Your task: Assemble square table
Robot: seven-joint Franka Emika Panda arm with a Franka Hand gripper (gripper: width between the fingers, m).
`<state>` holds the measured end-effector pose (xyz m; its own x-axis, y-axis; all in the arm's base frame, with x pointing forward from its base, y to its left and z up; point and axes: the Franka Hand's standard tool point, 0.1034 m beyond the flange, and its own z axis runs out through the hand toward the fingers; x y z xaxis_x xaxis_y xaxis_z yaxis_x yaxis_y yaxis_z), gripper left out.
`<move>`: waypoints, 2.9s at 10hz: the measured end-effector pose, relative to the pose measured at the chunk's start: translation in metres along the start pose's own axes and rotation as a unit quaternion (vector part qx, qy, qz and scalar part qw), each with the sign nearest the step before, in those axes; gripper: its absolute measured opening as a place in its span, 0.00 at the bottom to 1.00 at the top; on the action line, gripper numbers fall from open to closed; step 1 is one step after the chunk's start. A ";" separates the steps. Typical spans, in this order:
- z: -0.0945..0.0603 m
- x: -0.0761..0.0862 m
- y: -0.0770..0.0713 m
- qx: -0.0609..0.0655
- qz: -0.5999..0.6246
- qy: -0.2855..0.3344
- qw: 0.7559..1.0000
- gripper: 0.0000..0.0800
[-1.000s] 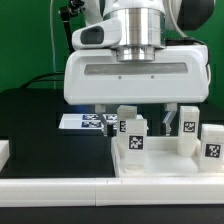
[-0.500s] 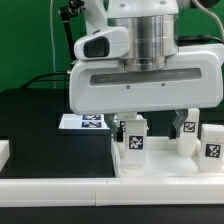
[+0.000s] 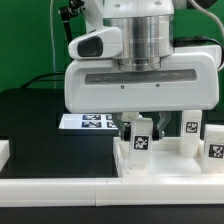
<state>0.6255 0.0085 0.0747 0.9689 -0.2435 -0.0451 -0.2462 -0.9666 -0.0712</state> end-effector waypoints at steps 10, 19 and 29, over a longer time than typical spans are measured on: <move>0.011 0.005 0.007 0.059 0.543 -0.031 0.837 0.37; 0.004 0.001 -0.008 0.024 0.264 -0.002 0.964 0.81; -0.004 0.008 0.010 0.004 0.022 0.052 0.998 0.36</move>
Offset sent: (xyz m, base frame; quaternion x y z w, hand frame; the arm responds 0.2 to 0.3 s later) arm 0.0000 0.0000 0.0000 0.0000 0.0000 0.1938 0.9810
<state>0.6312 -0.0039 0.0775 0.9547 -0.2924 0.0557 -0.2877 -0.9544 -0.0796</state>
